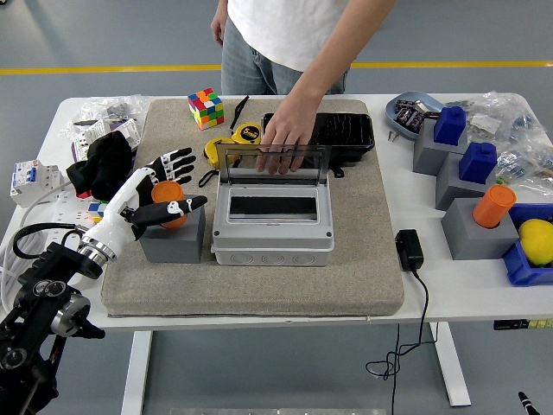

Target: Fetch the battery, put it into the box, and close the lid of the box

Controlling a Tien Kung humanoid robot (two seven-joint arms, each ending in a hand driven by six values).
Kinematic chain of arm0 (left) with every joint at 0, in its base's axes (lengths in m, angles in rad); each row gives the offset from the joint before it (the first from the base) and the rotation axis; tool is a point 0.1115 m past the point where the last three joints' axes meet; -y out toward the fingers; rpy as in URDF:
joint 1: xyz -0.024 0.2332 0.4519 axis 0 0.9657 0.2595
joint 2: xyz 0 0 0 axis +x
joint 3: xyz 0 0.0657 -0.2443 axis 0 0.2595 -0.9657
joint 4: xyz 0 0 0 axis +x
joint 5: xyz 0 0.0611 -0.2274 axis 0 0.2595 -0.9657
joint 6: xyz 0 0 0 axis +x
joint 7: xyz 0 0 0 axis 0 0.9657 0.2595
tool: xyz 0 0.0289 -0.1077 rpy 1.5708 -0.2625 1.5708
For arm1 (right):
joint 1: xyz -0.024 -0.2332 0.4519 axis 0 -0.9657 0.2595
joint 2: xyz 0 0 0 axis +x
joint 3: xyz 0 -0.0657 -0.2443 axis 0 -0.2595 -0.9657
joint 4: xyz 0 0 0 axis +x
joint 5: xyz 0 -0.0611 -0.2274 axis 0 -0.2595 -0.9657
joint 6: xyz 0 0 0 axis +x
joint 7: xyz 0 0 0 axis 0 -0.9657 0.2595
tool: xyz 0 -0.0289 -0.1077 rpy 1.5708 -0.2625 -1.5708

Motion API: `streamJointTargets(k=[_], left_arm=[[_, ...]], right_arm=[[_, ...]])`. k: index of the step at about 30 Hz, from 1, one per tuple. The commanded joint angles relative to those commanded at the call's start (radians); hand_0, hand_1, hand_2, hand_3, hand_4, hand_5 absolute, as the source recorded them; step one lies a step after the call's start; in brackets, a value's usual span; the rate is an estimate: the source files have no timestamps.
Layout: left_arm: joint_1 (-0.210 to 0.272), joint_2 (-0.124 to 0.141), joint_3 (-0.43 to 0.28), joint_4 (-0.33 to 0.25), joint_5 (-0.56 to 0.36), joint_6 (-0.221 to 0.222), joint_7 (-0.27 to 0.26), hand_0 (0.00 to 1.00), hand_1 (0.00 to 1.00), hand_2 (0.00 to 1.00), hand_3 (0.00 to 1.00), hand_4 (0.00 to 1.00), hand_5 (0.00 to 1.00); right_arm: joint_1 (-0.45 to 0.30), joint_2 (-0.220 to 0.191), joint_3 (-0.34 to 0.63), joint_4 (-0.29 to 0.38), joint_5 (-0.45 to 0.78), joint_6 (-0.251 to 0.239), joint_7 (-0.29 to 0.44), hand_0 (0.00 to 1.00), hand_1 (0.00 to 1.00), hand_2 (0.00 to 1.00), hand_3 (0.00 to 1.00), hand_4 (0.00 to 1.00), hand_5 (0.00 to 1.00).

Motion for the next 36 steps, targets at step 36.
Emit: streamJointTargets(k=[36], left_arm=[[0.001, -0.003, -0.017, 0.005, 0.073, 0.068, -0.008, 0.722, 0.797, 0.724, 0.791, 0.998, 0.037]], right_arm=[[0.003, -0.002, 0.008, 0.000, 0.001, 0.001, 0.000, 0.865, 0.848, 0.803, 0.824, 0.998, 0.998]])
